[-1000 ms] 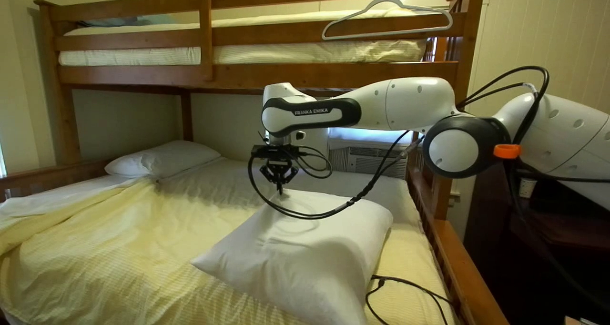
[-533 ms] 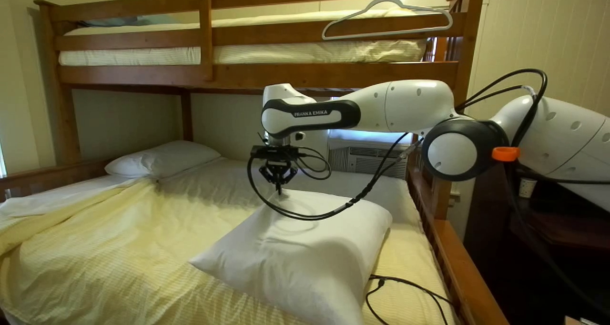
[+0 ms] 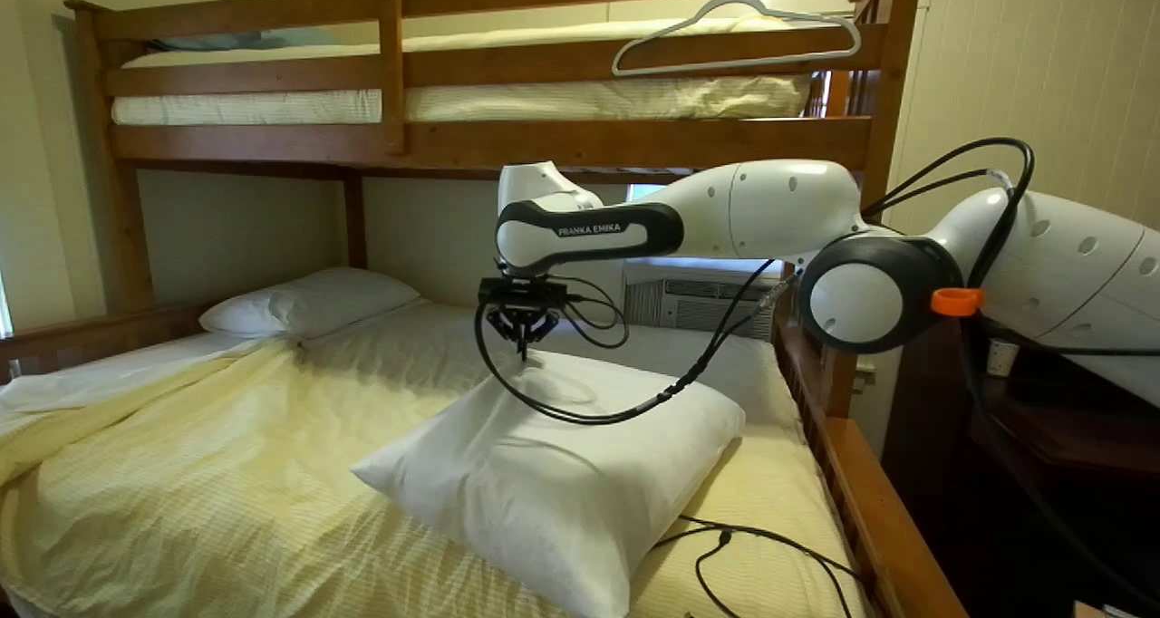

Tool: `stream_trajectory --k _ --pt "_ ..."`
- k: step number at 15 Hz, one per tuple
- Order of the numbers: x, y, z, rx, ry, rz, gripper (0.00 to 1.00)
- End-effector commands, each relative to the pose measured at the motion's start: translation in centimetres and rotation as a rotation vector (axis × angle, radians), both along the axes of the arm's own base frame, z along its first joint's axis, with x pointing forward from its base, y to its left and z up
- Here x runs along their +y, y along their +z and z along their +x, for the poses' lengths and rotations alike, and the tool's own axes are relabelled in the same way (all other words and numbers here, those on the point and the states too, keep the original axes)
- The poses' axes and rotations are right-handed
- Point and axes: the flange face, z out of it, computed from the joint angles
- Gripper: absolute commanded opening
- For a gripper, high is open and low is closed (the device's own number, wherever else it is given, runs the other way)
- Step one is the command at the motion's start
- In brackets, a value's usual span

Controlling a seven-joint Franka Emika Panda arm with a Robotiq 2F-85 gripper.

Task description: Move the pillow to the left

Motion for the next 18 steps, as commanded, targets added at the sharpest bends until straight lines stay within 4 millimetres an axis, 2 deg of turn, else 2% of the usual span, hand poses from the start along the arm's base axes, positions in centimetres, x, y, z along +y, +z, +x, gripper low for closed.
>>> stream_trajectory --k 1,8,13,14,15,17,18 --pt "1.3 3.9 0.8 -0.160 0.079 -0.027 0.01" --pt "3.9 6.7 1.3 -0.323 0.203 -0.041 0.01" --pt "5.4 7.3 1.5 -0.404 0.298 -0.091 0.01" --pt "5.6 7.4 1.6 -0.437 0.287 -0.084 0.28" --pt "5.8 7.6 1.7 -0.466 0.280 -0.067 0.29" --pt "6.3 9.7 1.4 -0.536 0.232 -0.025 0.43" --pt "6.8 10.4 0.9 -0.505 0.209 -0.004 0.49"
